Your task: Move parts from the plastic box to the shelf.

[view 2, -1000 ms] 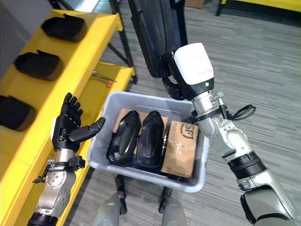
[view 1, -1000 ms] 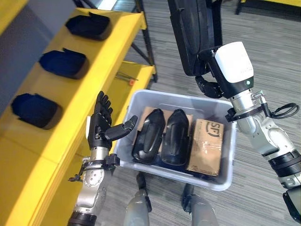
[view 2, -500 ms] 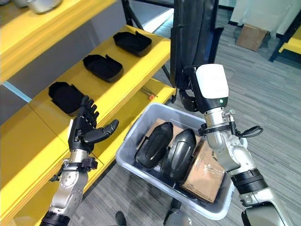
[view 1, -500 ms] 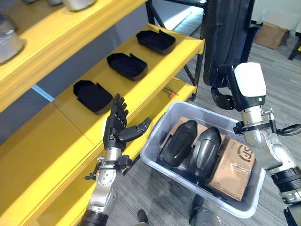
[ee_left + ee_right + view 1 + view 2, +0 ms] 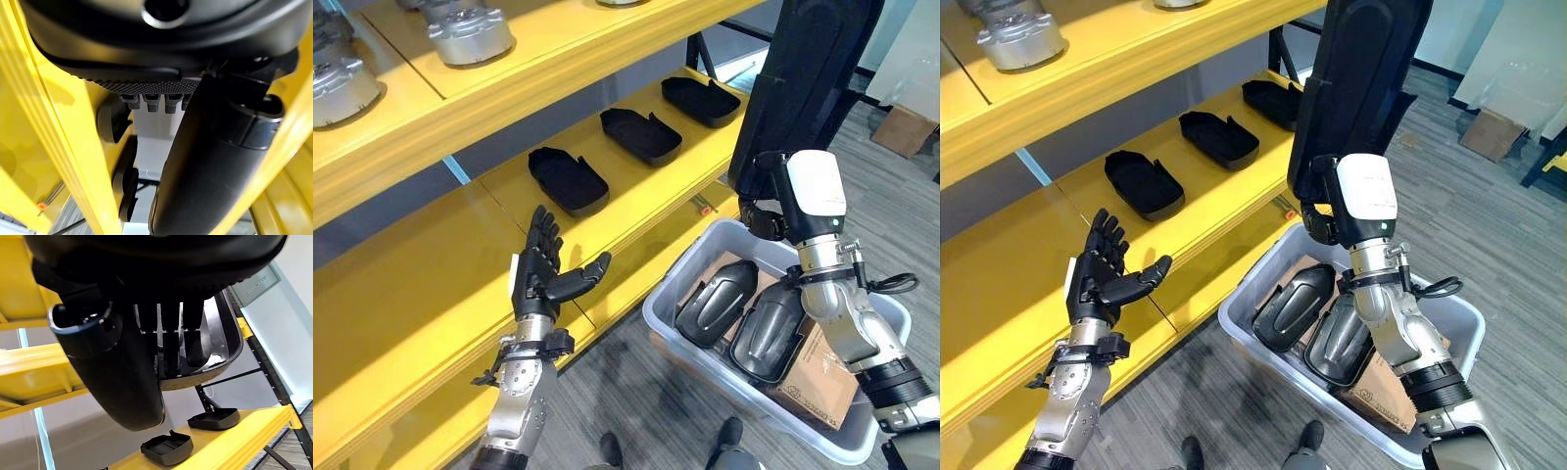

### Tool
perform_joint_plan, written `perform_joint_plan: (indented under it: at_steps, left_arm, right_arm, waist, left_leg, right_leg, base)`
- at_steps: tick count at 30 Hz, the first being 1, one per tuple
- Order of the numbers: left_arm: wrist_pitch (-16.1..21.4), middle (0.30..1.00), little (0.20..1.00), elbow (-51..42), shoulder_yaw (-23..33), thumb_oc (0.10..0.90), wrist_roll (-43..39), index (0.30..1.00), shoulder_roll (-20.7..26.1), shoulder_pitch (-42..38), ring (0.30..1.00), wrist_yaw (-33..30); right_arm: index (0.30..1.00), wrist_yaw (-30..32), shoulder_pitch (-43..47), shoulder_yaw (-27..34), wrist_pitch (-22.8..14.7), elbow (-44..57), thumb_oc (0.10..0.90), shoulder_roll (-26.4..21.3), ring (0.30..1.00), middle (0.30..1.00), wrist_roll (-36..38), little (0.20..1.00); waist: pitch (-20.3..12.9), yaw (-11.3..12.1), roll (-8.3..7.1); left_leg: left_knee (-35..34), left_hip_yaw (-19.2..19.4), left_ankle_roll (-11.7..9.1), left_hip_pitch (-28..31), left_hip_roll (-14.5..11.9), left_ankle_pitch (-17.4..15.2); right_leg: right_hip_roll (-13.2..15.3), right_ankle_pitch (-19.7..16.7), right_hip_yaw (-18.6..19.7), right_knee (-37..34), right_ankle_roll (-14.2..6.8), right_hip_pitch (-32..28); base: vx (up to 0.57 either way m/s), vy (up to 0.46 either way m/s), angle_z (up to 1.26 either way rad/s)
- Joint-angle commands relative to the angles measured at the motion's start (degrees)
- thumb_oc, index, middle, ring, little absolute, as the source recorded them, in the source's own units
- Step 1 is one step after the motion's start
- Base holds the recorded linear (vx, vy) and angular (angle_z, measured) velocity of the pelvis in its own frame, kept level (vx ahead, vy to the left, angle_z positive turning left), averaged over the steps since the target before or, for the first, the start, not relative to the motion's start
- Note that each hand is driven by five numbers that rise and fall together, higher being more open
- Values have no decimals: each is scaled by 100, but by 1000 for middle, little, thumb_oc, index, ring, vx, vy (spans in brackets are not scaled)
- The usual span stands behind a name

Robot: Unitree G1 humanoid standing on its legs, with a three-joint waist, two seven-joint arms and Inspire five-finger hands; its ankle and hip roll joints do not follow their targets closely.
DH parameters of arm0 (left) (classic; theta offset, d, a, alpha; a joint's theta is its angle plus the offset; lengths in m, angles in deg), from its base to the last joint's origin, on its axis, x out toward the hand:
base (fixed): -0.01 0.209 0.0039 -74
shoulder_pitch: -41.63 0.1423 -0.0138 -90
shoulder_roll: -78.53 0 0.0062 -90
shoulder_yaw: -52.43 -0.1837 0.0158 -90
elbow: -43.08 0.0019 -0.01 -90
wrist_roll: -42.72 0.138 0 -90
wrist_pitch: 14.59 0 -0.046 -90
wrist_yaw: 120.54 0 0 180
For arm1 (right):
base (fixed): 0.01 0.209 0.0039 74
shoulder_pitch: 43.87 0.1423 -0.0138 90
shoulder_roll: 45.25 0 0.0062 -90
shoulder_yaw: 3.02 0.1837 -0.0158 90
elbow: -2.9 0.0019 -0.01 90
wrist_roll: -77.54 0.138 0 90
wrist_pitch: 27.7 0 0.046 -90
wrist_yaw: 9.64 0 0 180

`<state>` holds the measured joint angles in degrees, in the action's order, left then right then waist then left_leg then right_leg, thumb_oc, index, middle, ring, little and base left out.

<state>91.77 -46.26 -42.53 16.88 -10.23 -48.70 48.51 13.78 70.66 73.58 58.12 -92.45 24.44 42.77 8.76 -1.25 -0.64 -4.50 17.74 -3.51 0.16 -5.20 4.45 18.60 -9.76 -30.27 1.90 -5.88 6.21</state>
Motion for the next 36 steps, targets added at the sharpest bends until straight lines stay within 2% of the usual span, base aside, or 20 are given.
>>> perform_joint_plan:
  at_steps: [1, 5, 10, 14, 15, 16, 17, 18, 19, 20, 21, 22, 24, 25, 27, 28, 30, 32, 36]
  left_arm:
    - [541, 1000, 1000, -554, 190, 900, 399, 1000, 260, -361, 1000, 25]
    - [549, 1000, 1000, -573, 214, 900, 434, 1000, 272, -351, 1000, 43]
    - [524, 1000, 1000, -686, 199, 900, 494, 1000, 311, -325, 1000, 64]
    - [504, 1000, 1000, -659, 152, 900, 505, 1000, 315, -350, 1000, 87]
    - [497, 1000, 1000, -644, 123, 900, 508, 1000, 321, -364, 1000, 86]
    - [495, 1000, 1000, -613, 92, 900, 516, 1000, 335, -383, 1000, 61]
    - [487, 1000, 1000, -524, 72, 900, 486, 1000, 332, -386, 1000, 77]
    - [489, 1000, 1000, -521, 73, 900, 484, 1000, 329, -388, 1000, 80]
    - [475, 1000, 1000, -494, 37, 900, 497, 1000, 315, -395, 1000, 111]
    - [462, 1000, 1000, -455, 11, 900, 490, 1000, 313, -411, 1000, 158]
    - [424, 1000, 1000, -415, -71, 900, 533, 1000, 305, -452, 1000, 243]
    - [424, 1000, 1000, -414, -80, 900, 534, 1000, 307, -456, 1000, 243]
    - [398, 1000, 1000, -350, -187, 900, 543, 1000, 271, -543, 1000, 275]
    - [390, 1000, 1000, -327, -213, 900, 564, 1000, 255, -565, 1000, 289]
    - [401, 1000, 1000, -286, -238, 900, 545, 1000, 213, -583, 1000, 283]
    - [385, 1000, 1000, -284, -217, 900, 568, 1000, 197, -573, 1000, 267]
    - [385, 1000, 1000, -271, -244, 900, 557, 1000, 155, -541, 1000, 272]
    - [376, 1000, 1000, -307, -169, 900, 535, 1000, 155, -467, 1000, 238]
    - [366, 1000, 1000, -334, -120, 900, 559, 1000, 124, -382, 1000, 233]
  right_arm:
    - [300, 300, 796, 336, -110, -7, 400, -36, 300, 300, 136, 300]
    - [300, 282, 740, 382, -91, -17, 400, 14, 300, 300, 143, 300]
    - [300, 240, 580, 472, -5, -14, 400, 85, 300, 300, 73, 300]
    - [300, 211, 439, 551, 29, -18, 400, 88, 300, 300, 32, 300]
    - [300, 191, 398, 553, 21, -12, 400, 92, 300, 300, 37, 300]
    - [300, 169, 356, 558, 17, 9, 400, 71, 300, 300, 36, 300]
    - [300, 78, 216, 591, -49, 104, 400, 18, 300, 300, 24, 300]
    - [300, 73, 211, 595, -49, 114, 400, 15, 300, 300, 24, 300]
    - [300, 44, 102, 638, -102, 135, 400, -5, 300, 300, 64, 300]
    - [300, 37, 29, 676, -137, 149, 400, -40, 300, 300, 106, 300]
    - [300, 47, -202, 815, -234, 207, 400, -66, 300, 300, 153, 300]
    - [300, 44, -217, 831, -237, 216, 400, -66, 300, 300, 153, 300]
    - [300, 31, -424, 957, -325, 314, 400, -99, 300, 300, 179, 300]
    - [300, 46, -508, 1018, -341, 338, 400, -109, 300, 300, 185, 300]
    - [300, 72, -593, 1081, -388, 431, 400, -125, 300, 300, 180, 300]
    - [300, 55, -652, 1111, -378, 435, 400, -104, 300, 300, 183, 300]
    - [300, 80, -712, 1112, -406, 406, 400, -94, 300, 300, 236, 300]
    - [300, 75, -698, 1116, -411, 425, 400, -95, 300, 300, 248, 300]
    - [300, 52, -735, 1136, -453, 449, 400, -107, 300, 300, 267, 300]
  waist:
    - [-330, 64, -205]
    - [-354, 92, -280]
    - [-313, 109, -363]
    - [-262, 53, -350]
    - [-224, 3, -337]
    - [-142, -97, -342]
    - [-63, -350, -280]
    - [-74, -326, -275]
    - [-53, -423, -271]
    - [-57, -432, -294]
    - [-77, -501, -342]
    - [-86, -503, -342]
    - [-146, -605, -427]
    - [-183, -623, -461]
    - [-216, -627, -503]
    - [-237, -586, -519]
    - [-307, -561, -541]
    - [-408, -457, -518]
    - [-492, -422, -504]
  left_leg:
    - [-50, -284, 202, 489, 139, -890]
    - [-50, -335, 280, 498, 270, -938]
    - [-50, -557, 500, 548, 672, -993]
    - [-50, -691, 586, 637, 816, -1042]
    - [-50, -746, 617, 674, 848, -1050]
    - [-50, -740, 673, 638, 886, -932]
    - [-50, -861, 684, 655, 829, -861]
    - [-50, -834, 670, 635, 812, -849]
    - [-50, -918, 680, 641, 815, -819]
    - [-50, -973, 662, 622, 819, -801]
    - [-50, -1174, 651, 597, 871, -778]
    - [-50, -1182, 646, 574, 864, -755]
    - [-50, -1343, 610, 523, 916, -724]
    - [-50, -1405, 591, 492, 942, -715]
    - [-50, -1531, 547, 457, 957, -706]
    - [-50, -1538, 547, 467, 956, -713]
    - [-50, -1534, 533, 466, 935, -732]
    - [-50, -1446, 517, 488, 870, -741]
    - [-50, -1401, 491, 494, 830, -708]
  right_leg:
    - [299, 12, 173, 214, -616, -384]
    - [418, -147, 145, 173, -716, -450]
    - [808, -446, 261, 272, -841, -557]
    - [1013, -423, 336, 774, -811, -558]
    - [1030, -402, 505, 968, -788, -509]
    - [942, -431, 801, 1146, -599, -330]
    - [125, 132, 1776, 1466, -299, 52]
    - [107, 142, 1799, 1500, -266, 102]
    - [-455, 515, 2131, 1707, -157, 253]
    - [-764, 752, 2241, 1824, -65, 344]
    - [-1255, 1074, 2332, 1915, 74, 377]
    - [-1257, 1049, 2316, 1901, 90, 390]
    - [-1741, 1157, 2550, 1640, 163, 374]
    - [-1896, 1150, 2665, 1432, 197, 334]
    - [-1994, 1090, 2911, 1048, 224, 234]
    - [-1915, 1069, 2842, 930, 203, 142]
    - [-1969, 1024, 2928, 581, 219, -73]
    - [-1887, 960, 2780, 244, 191, -300]
    - [-1864, 851, 2749, -62, 206, -497]
  base:
    - [0, 89, 4]
    - [8, 99, 5]
    - [8, 194, 9]
    - [27, 184, 35]
    - [-73, 119, 56]
    - [-84, 221, 77]
    - [-101, 141, 71]
    - [-5, 141, 58]
    - [21, 34, 40]
    - [73, 24, 24]
    - [44, -32, 47]
    - [46, -51, 57]
    - [47, -69, 91]
    - [62, -76, 96]
    - [60, -67, 57]
    - [67, -81, 17]
    - [86, -114, 12]
    - [126, -130, 7]
    - [47, -71, 7]
